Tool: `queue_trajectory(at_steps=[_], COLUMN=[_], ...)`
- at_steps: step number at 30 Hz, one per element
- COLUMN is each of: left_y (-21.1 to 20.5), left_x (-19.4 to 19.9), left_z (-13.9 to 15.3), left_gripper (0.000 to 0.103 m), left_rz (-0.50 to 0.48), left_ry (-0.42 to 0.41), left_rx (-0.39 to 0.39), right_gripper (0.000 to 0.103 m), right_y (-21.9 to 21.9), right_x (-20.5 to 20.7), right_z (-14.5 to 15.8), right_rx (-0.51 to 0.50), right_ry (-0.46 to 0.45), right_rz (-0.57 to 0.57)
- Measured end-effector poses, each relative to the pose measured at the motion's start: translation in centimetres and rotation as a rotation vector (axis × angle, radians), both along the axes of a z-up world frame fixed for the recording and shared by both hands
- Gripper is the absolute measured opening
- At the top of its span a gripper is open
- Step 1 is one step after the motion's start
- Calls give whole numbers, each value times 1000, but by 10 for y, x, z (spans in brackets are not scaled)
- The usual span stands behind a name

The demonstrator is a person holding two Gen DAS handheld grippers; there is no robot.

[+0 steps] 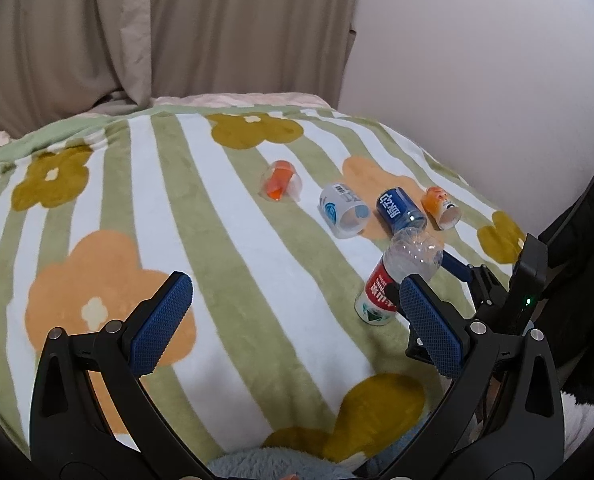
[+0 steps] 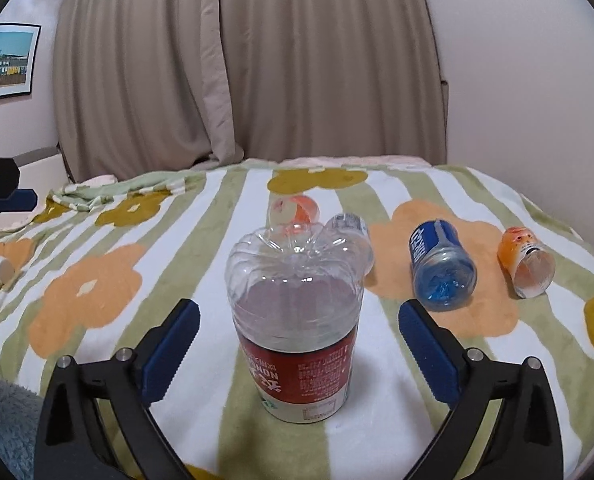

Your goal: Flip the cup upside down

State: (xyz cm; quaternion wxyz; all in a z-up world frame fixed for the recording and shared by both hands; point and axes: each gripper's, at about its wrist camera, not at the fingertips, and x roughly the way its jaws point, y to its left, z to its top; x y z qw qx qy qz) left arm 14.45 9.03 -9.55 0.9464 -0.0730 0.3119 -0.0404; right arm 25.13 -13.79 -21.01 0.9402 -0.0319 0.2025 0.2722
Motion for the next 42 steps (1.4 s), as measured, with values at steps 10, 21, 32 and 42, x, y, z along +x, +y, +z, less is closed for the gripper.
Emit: queue_trajectory(at_steps=[10,21,32,42], left_y=[-7,-23,-57,-70], left_x=[-17,-53,-75,-86], left_z=[16,81,139,131], left_gripper=[103,103,103,103], left_rz=[10,12,-1,-2], left_ry=[-45,-267,-479,-493], left_rx=[28,45,159,167], right_gripper=[103,103,103,103], right_y=[-2,-50,-92,-97], right_x=[-5,-68,-127,-139], right_z=[14,135,223,209], right_rx=[-30,-18,-22,-2], right_ry=[75,-13,-234,-221], right_rz=[16,-129,-402,-453])
